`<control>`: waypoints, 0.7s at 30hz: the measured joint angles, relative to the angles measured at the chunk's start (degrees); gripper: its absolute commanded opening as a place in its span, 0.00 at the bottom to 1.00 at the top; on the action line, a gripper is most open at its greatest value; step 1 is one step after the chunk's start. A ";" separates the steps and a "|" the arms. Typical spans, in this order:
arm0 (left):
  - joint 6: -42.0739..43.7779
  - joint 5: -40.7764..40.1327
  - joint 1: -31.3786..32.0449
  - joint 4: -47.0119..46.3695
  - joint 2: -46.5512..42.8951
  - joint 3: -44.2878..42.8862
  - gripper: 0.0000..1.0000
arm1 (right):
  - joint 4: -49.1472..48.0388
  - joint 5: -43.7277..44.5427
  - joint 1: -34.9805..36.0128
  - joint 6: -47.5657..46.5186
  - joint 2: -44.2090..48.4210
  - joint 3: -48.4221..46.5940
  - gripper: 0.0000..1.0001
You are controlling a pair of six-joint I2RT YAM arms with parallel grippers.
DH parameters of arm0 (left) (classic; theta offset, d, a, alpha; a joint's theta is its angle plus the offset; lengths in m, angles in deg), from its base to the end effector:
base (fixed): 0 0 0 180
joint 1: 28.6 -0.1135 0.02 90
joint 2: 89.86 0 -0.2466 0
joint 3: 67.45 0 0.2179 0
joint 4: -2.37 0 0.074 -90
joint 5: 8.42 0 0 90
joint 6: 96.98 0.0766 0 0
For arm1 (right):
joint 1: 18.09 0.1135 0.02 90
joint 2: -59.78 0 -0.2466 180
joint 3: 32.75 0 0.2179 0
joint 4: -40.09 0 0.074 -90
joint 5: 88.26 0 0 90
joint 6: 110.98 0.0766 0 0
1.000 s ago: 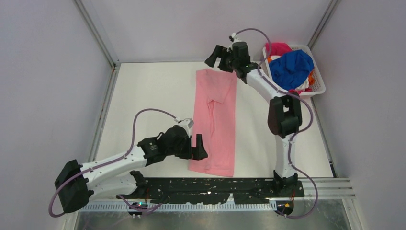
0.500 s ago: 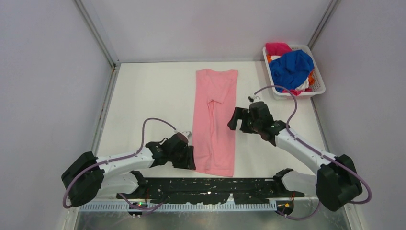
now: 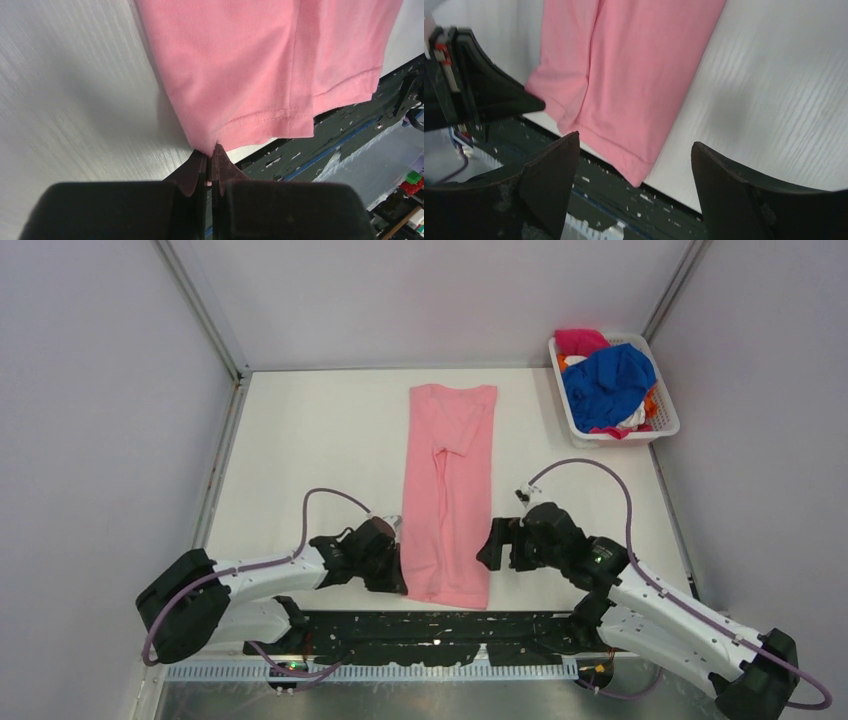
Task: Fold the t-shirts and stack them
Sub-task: Grab the bottom of the folded rectangular tshirt with both arms
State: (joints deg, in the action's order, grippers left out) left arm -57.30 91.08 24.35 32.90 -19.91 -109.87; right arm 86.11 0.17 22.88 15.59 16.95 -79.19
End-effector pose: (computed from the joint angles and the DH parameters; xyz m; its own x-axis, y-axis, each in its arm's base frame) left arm 0.1151 -0.1735 0.1175 -0.9728 0.0287 -0.2300 0.1427 0.8562 -0.4966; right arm 0.1253 0.1116 0.1933 -0.8086 0.0866 -0.5820 -0.2353 0.8590 0.4547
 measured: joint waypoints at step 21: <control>-6.49 2.10 3.21 -2.40 -2.97 3.76 0.00 | -4.57 0.02 22.82 17.25 -10.69 8.48 0.47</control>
State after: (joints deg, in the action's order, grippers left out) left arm -63.79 93.18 27.56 30.50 -22.88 -106.11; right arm 81.55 0.20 45.70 32.84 6.27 -70.71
